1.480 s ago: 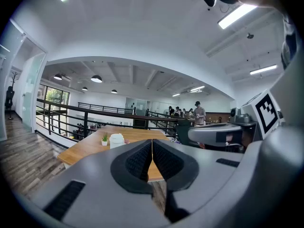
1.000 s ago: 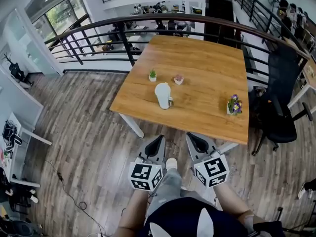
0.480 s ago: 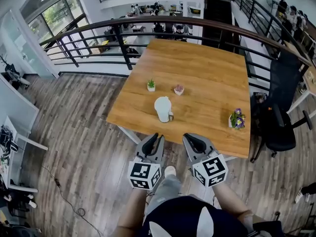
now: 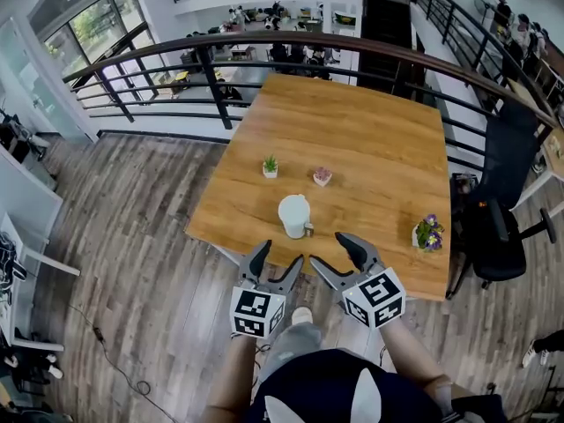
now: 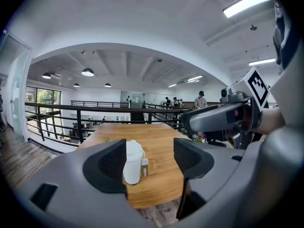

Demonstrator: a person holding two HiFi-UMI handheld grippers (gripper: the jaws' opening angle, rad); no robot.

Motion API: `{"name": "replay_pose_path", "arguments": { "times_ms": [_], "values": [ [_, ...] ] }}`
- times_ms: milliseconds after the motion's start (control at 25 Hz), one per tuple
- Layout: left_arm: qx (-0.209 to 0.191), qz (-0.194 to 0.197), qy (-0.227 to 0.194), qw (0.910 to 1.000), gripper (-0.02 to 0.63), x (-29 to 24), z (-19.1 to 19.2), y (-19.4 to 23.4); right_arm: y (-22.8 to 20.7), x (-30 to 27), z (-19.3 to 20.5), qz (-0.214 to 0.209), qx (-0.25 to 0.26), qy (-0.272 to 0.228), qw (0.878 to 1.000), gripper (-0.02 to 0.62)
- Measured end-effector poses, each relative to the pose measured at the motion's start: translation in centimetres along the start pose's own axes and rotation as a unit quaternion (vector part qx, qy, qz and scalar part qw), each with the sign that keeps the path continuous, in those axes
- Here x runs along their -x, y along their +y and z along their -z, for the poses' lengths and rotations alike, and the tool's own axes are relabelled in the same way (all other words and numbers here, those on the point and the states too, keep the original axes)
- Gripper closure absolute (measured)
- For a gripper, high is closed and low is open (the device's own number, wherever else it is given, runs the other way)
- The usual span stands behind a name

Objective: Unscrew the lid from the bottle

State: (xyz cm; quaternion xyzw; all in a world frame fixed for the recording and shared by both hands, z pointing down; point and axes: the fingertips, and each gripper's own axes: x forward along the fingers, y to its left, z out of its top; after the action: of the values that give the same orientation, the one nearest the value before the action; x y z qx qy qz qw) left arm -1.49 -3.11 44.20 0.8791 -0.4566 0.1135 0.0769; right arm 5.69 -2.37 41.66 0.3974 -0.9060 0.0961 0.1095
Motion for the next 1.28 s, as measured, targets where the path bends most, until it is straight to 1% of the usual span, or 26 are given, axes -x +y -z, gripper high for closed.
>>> {"name": "replay_pose_path", "arguments": {
  "times_ms": [160,280,440,640,800,1040,1280],
  "values": [
    [0.0,-0.001,0.017,0.9999,0.304,-1.6,1.2,2.1,-1.5,-2.2,-0.3,0.0,-0.002,0.012,1.0,0.301],
    [-0.007,0.005,0.03,0.9995,0.299,-2.9,2.0,3.3,-2.3,-3.9,-0.2,-0.001,-0.006,0.024,1.0,0.275],
    [-0.022,0.015,0.051,0.9983,0.288,-4.8,3.4,4.7,-3.3,-6.4,0.4,-0.005,-0.013,0.047,0.999,0.238],
    [-0.033,0.024,0.075,0.9964,0.281,-7.2,5.2,6.2,-4.4,-9.4,1.4,-0.008,-0.02,0.073,0.997,0.211],
    [-0.043,0.041,0.095,0.9937,0.276,-8.8,6.5,6.8,-4.6,-11.6,2.3,-0.006,-0.018,0.099,0.995,0.16],
    [-0.059,0.058,0.123,0.9889,0.27,-10.5,8.9,6.9,-4.9,-13.9,3.4,0.005,-0.025,0.125,0.992,0.153],
    [-0.056,0.068,0.144,0.9856,0.267,-11.8,10.6,6.9,-5.3,-15.6,4.8,0.022,-0.019,0.16,0.987,0.142]
  ]
}}
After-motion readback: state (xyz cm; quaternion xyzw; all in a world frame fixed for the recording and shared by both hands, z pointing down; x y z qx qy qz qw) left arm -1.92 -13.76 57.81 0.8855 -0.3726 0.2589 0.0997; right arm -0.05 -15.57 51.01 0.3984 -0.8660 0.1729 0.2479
